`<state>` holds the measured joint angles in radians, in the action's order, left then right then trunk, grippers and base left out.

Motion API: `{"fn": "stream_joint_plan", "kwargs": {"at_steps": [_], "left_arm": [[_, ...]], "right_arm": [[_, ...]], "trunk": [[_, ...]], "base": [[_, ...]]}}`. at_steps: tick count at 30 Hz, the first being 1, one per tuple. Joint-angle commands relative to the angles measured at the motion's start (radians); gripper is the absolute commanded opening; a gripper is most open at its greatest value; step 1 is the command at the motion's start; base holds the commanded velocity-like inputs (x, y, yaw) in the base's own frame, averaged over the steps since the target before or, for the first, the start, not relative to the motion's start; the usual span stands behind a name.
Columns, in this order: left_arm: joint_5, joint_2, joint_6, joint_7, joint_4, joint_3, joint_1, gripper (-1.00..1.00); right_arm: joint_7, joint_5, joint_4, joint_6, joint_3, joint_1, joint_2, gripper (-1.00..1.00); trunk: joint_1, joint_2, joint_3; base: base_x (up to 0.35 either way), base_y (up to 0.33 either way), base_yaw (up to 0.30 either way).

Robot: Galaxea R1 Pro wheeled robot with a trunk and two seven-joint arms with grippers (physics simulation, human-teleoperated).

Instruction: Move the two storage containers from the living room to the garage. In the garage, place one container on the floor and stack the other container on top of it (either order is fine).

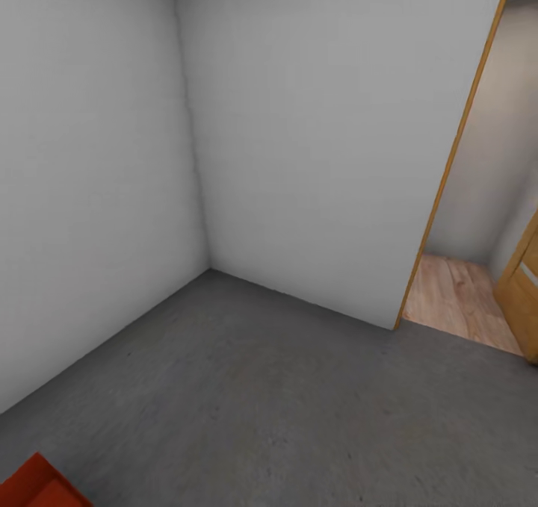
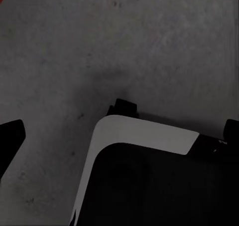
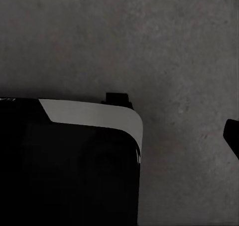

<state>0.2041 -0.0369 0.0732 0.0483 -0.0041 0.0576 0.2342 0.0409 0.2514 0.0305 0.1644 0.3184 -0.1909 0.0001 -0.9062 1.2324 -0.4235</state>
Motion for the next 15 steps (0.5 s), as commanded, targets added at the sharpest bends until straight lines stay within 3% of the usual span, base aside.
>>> {"fn": "stream_joint_plan", "kwargs": {"at_steps": [1, 9, 15], "left_arm": [[0.001, 0.000, 0.003, 0.001, 0.001, 0.005, 0.000, 1.00], [0.001, 0.000, 0.003, 0.001, 0.001, 0.005, 0.000, 1.00], [0.001, 0.000, 0.002, 0.001, 0.000, 0.005, 0.000, 1.00]], "right_arm": [[0.000, 0.009, 0.003, 0.005, 0.008, -0.001, 0.001, 1.00], [0.000, 0.009, 0.003, 0.004, 0.010, -0.001, 0.002, 1.00], [0.000, 0.009, 0.003, 0.002, 0.010, -0.001, 0.001, 1.00]], "trunk": [[0.000, 0.001, 0.000], [0.000, 0.001, 0.011], [0.000, 0.001, 0.016]], "base": [[0.000, 0.000, -0.176], [0.000, 0.000, -0.130], [0.000, 0.000, -0.050]]}}
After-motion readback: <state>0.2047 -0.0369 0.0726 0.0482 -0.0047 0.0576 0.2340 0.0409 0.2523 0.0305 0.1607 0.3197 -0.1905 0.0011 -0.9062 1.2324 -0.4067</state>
